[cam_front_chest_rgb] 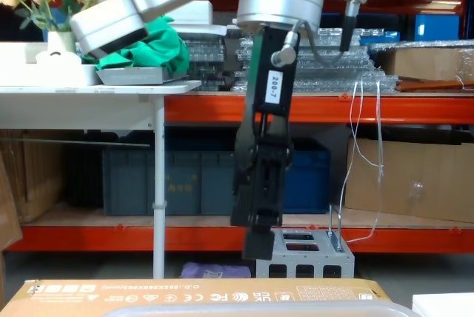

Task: Use one hand to grasp the basket and place it at the designated location.

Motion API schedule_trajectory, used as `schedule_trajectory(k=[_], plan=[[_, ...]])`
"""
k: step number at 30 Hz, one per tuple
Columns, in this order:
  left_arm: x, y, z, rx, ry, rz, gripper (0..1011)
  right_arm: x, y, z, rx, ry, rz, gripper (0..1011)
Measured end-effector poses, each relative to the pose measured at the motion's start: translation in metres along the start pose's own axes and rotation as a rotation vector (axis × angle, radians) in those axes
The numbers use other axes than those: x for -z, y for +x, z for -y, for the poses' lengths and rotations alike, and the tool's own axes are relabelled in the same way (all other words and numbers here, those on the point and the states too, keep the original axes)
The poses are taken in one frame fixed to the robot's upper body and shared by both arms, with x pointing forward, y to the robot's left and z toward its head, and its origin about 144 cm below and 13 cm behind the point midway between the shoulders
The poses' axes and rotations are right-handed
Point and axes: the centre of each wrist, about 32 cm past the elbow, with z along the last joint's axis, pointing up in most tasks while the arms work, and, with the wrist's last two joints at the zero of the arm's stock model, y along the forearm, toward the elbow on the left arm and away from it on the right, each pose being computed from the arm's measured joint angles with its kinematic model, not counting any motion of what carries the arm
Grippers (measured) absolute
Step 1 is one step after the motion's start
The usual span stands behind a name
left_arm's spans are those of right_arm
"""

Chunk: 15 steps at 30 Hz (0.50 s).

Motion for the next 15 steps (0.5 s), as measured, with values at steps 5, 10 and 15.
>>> schedule_trajectory(k=[5, 10, 15], plan=[[0.0, 0.0, 0.0, 0.0, 0.0, 0.0, 0, -0.0012, -0.0039, 0.0029, -0.011, -0.005, -0.004, 1000], [0.0, 0.0, 0.0, 0.0, 0.0, 0.0, 0, -0.0047, -0.0056, 0.0052, -0.019, 0.0, 0.0, 1000], [0.0, 0.0, 0.0, 0.0, 0.0, 0.0, 0, -0.0068, -0.0057, 0.0059, -0.022, 0.003, 0.002, 1000]])
